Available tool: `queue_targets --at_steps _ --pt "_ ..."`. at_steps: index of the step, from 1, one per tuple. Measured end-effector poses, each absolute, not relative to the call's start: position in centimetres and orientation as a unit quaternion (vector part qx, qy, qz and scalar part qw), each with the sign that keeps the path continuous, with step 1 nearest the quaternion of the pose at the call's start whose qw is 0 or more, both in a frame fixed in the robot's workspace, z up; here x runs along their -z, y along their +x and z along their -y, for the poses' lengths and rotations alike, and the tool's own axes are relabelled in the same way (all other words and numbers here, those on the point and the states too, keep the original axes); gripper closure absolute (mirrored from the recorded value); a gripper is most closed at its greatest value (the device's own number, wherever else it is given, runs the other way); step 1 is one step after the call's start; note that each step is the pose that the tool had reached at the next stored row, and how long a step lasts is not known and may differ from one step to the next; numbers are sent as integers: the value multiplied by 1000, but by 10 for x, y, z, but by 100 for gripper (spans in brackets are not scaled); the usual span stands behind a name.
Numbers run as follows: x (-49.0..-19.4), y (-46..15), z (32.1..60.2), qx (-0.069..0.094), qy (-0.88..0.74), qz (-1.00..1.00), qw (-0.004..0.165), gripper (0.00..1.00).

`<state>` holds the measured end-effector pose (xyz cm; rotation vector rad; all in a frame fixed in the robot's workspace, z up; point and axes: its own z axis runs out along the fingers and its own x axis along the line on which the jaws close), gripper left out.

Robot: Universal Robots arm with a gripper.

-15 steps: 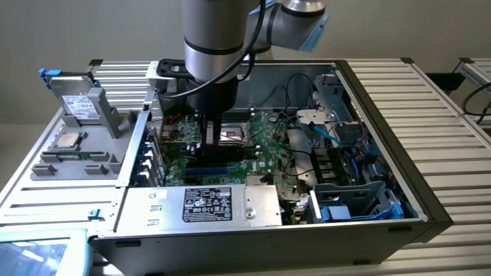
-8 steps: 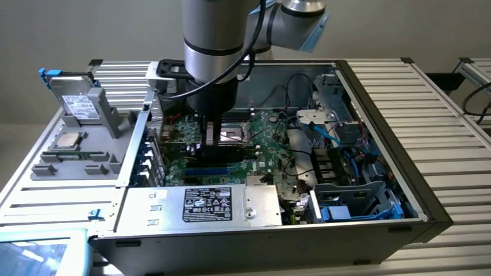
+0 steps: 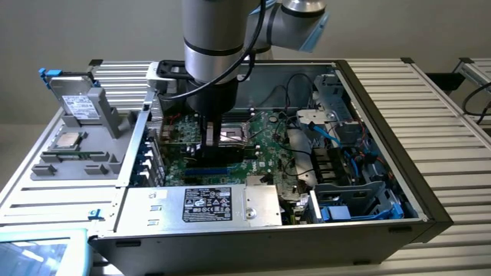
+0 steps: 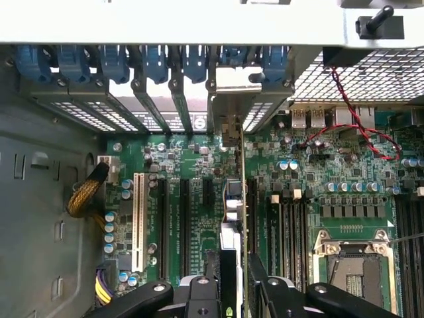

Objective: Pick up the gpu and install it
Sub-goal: 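Pick up the gpu and move the gpu toward the slot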

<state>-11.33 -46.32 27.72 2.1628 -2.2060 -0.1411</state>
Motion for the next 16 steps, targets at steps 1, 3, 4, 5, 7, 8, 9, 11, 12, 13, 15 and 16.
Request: queue_targets --at_steps 1,3,4,5,7,8,9,11,12,13,15,16 --pt "-277 -113 464 46 699 713 25 72" --pt "-277 -113 464 45 699 713 25 72" --pt "-277 -113 464 45 699 713 26 72" --pt "-277 -113 464 45 699 713 26 72" --pt "-276 -113 466 45 700 713 26 72" --pt "-275 -113 467 45 700 713 26 72" --pt "-275 -113 467 45 700 713 25 72" --pt "-275 -113 467 45 700 713 26 72" --pt "-275 -113 466 45 700 713 26 72" --pt "-274 -113 466 45 700 713 26 72" --pt "-273 -113 465 45 700 712 26 72" --pt "-273 -113 465 45 700 712 26 72"
